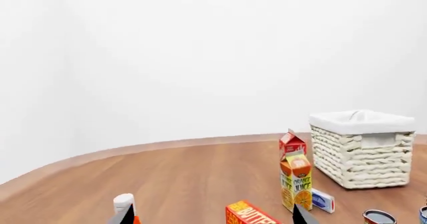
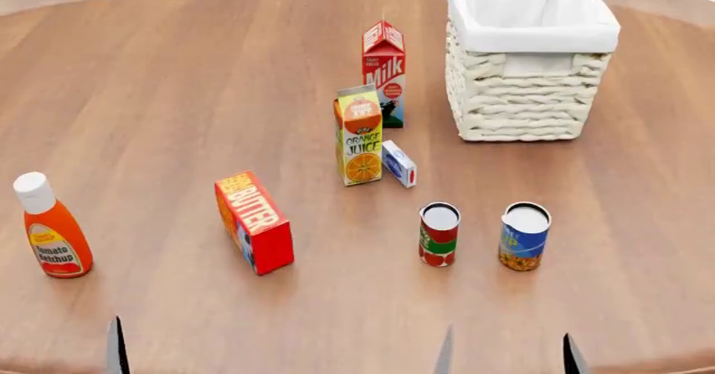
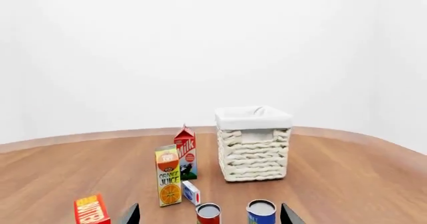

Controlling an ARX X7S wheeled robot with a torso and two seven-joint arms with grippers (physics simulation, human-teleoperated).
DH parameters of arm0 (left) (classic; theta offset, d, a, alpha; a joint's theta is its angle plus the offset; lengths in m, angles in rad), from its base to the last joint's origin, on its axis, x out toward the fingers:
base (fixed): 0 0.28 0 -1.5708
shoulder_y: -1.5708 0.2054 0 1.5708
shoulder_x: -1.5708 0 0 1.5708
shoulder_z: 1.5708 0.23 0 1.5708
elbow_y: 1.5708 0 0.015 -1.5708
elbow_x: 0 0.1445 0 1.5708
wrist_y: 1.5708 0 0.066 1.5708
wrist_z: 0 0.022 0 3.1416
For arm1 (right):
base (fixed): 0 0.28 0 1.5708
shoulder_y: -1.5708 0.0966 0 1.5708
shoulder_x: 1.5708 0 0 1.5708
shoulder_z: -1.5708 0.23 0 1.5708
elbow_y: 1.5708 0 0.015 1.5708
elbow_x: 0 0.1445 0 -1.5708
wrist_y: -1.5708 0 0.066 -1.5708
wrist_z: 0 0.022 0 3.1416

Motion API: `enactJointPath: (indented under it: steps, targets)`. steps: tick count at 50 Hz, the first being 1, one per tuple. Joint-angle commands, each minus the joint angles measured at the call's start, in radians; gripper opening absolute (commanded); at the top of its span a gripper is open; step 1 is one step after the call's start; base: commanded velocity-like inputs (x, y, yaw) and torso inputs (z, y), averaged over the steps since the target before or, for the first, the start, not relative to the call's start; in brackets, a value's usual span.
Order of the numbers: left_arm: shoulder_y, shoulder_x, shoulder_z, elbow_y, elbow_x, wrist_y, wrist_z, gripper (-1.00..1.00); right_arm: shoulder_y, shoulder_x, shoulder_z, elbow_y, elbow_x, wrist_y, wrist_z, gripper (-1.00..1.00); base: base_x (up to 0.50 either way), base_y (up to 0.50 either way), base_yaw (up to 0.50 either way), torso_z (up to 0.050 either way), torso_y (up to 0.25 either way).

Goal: Pick up the tomato sauce, and put it in the basket.

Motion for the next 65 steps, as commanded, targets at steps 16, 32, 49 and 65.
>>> enactJointPath:
  steps: [16, 32, 49, 65]
  targets:
    - [0.079, -0.042, 0.050, 0.223, 0.045, -0.037, -0.064, 1.00, -0.060, 0.053, 0.018, -0.232, 0.098, 0.068, 0.043, 1.00, 0.23, 0.00, 0.00, 0.000, 0.000]
    - [0.078, -0.061, 0.070, 0.230, 0.044, -0.045, -0.084, 1.00, -0.061, 0.073, -0.001, -0.232, 0.098, 0.067, 0.057, 1.00, 0.50, 0.00, 0.00, 0.000, 0.000]
    - [0.076, -0.078, 0.083, 0.232, 0.036, -0.049, -0.101, 1.00, -0.066, 0.089, -0.013, -0.226, 0.100, 0.055, 0.071, 1.00, 0.50, 0.00, 0.00, 0.000, 0.000]
    - [0.072, -0.092, 0.094, 0.231, 0.031, -0.055, -0.116, 1.00, -0.066, 0.101, -0.024, -0.219, 0.100, 0.045, 0.084, 1.00, 0.50, 0.00, 0.00, 0.000, 0.001]
